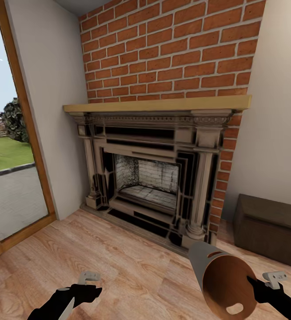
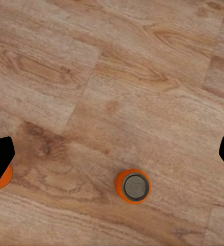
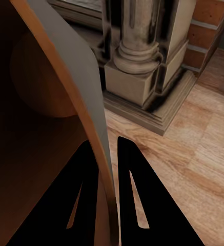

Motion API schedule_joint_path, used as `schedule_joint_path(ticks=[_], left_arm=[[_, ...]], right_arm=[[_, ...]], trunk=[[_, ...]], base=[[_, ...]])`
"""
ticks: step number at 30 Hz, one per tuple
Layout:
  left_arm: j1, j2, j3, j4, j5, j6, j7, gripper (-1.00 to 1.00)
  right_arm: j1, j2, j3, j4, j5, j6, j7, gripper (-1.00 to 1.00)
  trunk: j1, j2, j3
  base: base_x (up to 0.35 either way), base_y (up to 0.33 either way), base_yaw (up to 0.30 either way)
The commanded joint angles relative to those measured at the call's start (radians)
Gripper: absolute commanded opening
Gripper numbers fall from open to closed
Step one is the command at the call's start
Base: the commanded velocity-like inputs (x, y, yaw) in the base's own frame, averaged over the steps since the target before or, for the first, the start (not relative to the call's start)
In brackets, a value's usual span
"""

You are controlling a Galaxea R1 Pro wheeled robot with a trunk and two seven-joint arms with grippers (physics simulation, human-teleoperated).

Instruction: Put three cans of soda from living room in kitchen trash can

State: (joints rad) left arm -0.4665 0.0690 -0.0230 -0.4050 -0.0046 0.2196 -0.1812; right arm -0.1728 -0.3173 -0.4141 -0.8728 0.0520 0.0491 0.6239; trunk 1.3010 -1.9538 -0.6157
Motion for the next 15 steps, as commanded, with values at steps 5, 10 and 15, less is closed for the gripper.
schedule_joint_path(ticks=[5, 10, 15], left_arm=[[0.000, 0.000, 0.000, 0.000, 0.000, 0.000, 0.000, 1.00], [0.000, 0.000, 0.000, 0.000, 0.000, 0.000, 0.000, 1.00], [0.000, 0.000, 0.000, 0.000, 0.000, 0.000, 0.000, 1.00]], right_arm=[[-0.001, 0.002, 0.000, -0.002, -0.009, 0.002, 0.005, -1.00], [-0.001, 0.003, 0.000, -0.002, -0.010, 0.002, 0.005, -1.00], [-0.001, 0.003, 0.001, -0.002, -0.007, 0.002, 0.005, -1.00]], trunk=[[0.000, 0.000, 0.001], [0.000, 0.000, 0.005], [0.000, 0.000, 0.006]], base=[[0.017, 0.005, -0.004], [0.003, -0.033, -0.100], [0.001, -0.050, -0.052]])
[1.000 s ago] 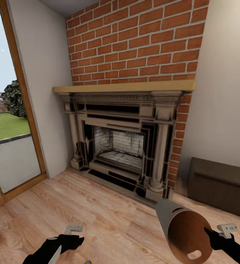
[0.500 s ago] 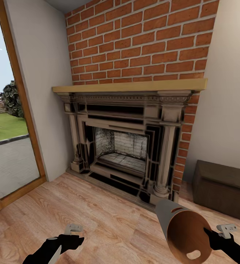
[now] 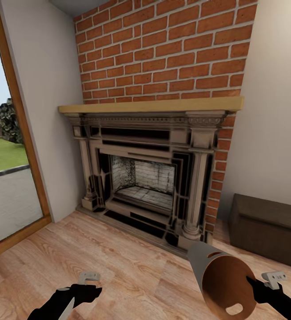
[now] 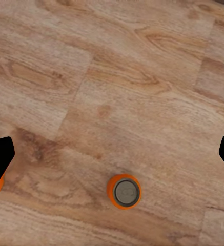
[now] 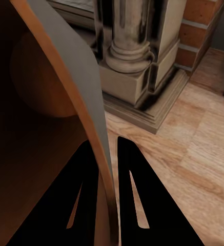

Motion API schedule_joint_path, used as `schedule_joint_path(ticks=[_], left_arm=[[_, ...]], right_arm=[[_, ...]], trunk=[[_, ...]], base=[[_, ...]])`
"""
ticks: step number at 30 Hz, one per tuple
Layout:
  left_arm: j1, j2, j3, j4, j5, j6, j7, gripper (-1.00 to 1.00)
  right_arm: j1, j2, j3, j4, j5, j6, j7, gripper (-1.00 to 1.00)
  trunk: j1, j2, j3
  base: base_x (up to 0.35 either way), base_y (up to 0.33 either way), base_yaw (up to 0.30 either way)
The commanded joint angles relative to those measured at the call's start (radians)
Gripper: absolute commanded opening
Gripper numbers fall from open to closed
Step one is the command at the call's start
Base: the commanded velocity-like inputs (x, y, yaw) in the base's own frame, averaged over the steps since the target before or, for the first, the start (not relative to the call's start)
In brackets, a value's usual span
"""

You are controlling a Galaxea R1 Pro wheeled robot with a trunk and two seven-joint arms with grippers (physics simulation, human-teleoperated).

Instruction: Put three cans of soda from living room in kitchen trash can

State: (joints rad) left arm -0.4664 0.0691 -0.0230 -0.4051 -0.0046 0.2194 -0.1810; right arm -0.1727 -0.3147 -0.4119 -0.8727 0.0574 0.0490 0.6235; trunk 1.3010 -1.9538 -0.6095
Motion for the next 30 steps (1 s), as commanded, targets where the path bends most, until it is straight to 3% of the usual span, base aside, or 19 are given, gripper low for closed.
schedule_joint_path(ticks=[1, 17, 25, 30], left_arm=[[0.000, 0.000, 0.000, 0.000, 0.000, 0.000, 0.000, 1.00], [0.000, 0.000, 0.000, 0.000, 0.000, -0.009, 0.000, 1.00], [0.000, -0.001, 0.000, 0.000, 0.000, -0.012, 0.000, 1.00], [0.000, -0.002, 0.000, 0.001, -0.001, -0.005, 0.001, 1.00]], right_arm=[[-0.001, 0.000, -0.001, -0.002, -0.012, 0.001, 0.005, -1.00], [-0.001, 0.000, -0.001, 0.000, -0.012, 0.000, 0.005, -1.00], [-0.001, 0.000, -0.001, 0.000, -0.011, 0.000, 0.005, -1.00], [-0.001, 0.000, -0.001, 0.000, -0.012, 0.000, 0.005, -1.00]], trunk=[[0.000, 0.000, 0.000], [0.000, 0.000, 0.000], [0.000, 0.000, 0.000], [-0.019, 0.035, 0.016]], base=[[0.000, -0.013, -0.012], [0.002, -0.002, -0.002], [0.133, 0.000, 0.000], [0.036, 0.000, 0.000]])
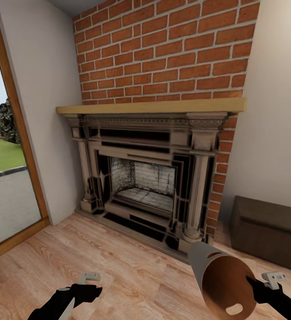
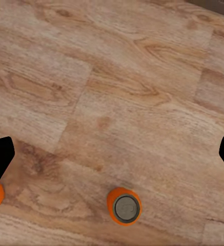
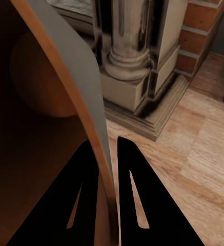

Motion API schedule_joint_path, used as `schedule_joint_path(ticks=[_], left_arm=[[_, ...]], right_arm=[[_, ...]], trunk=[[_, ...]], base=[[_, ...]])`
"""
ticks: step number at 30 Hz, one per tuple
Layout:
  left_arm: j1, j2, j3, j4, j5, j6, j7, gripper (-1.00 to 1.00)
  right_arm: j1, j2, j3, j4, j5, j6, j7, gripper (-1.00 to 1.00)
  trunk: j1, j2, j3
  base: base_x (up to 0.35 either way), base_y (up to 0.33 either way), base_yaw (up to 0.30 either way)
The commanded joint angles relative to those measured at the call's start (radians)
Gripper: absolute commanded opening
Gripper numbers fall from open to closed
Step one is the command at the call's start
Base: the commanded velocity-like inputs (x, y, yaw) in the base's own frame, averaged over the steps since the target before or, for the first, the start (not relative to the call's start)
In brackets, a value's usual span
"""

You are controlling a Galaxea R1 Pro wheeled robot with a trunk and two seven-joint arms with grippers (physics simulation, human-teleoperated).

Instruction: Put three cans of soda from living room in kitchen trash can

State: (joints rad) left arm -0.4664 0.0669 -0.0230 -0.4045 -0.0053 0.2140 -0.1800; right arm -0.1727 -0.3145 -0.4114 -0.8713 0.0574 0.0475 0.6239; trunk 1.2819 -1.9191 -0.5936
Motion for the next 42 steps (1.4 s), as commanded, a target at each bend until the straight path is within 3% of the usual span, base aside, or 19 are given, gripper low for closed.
schedule_joint_path(ticks=[1, 9, 18, 32, 42], left_arm=[[0.000, 0.000, 0.000, 0.015, 0.000, 0.001, 0.001, 1.00], [0.000, -0.006, -0.010, 0.065, -0.001, -0.001, 0.007, 1.00], [0.000, -0.016, -0.034, 0.073, -0.001, -0.001, 0.012, 1.00], [0.000, -0.040, -0.035, 0.073, -0.001, -0.007, 0.015, 1.00], [-0.001, -0.042, -0.036, 0.073, -0.001, -0.008, 0.016, 1.00]], right_arm=[[-0.001, 0.001, -0.001, -0.002, -0.012, 0.002, 0.005, -1.00], [-0.001, 0.001, -0.001, -0.002, -0.013, 0.002, 0.005, -1.00], [-0.001, 0.001, -0.001, -0.002, -0.013, 0.002, 0.005, -1.00], [-0.001, 0.002, 0.000, -0.002, -0.013, 0.002, 0.005, -1.00], [-0.001, 0.001, -0.001, -0.002, -0.013, 0.002, 0.005, -1.00]], trunk=[[-0.004, 0.007, 0.003], [-0.023, 0.042, 0.019], [0.011, -0.021, -0.009], [0.065, -0.119, -0.053], [0.103, -0.189, -0.084]], base=[[0.012, 0.000, 0.000], [0.005, 0.000, 0.000], [0.000, 0.000, 0.000], [0.000, 0.000, 0.000], [0.000, 0.000, 0.000]])
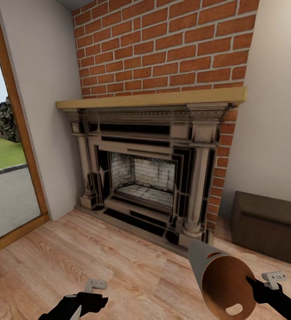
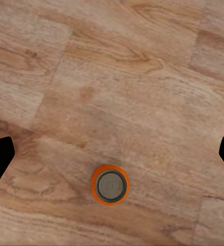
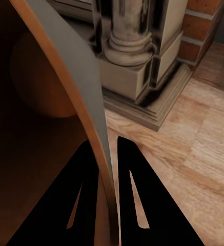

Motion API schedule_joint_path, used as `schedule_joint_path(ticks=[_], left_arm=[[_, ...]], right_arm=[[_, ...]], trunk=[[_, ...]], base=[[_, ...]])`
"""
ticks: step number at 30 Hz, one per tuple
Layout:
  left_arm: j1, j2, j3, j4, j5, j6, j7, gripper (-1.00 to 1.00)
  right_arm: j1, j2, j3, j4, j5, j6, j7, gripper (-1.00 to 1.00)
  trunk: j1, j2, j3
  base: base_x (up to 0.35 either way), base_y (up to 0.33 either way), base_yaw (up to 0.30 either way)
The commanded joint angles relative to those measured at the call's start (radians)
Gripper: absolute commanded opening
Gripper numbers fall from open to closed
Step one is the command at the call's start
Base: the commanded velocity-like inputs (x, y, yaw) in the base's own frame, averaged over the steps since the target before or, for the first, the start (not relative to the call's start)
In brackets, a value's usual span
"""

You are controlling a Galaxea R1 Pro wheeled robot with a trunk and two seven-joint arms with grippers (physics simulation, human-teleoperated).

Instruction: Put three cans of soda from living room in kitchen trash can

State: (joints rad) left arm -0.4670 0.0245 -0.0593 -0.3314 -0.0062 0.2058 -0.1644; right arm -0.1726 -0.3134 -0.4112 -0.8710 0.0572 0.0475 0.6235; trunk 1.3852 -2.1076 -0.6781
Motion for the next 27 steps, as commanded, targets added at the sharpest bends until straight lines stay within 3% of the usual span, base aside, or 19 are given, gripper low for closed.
schedule_joint_path(ticks=[1, 21, 27], left_arm=[[0.000, 0.000, 0.000, 0.000, 0.000, 0.000, 0.000, 1.00], [0.000, 0.000, -0.001, 0.000, 0.000, 0.000, -0.001, 1.00], [0.000, 0.000, -0.001, 0.000, 0.000, 0.000, -0.001, 1.00]], right_arm=[[-0.001, 0.000, -0.001, -0.002, -0.013, 0.002, 0.005, -1.00], [-0.010, -0.012, -0.006, -0.031, -0.015, 0.011, 0.049, -1.00], [-0.013, -0.011, -0.005, -0.112, -0.016, 0.047, 0.050, -1.00]], trunk=[[0.004, -0.007, -0.003], [0.081, -0.147, -0.066], [0.104, -0.189, -0.085]], base=[[0.000, 0.000, 0.000], [0.000, 0.000, 0.000], [0.000, 0.000, 0.000]])
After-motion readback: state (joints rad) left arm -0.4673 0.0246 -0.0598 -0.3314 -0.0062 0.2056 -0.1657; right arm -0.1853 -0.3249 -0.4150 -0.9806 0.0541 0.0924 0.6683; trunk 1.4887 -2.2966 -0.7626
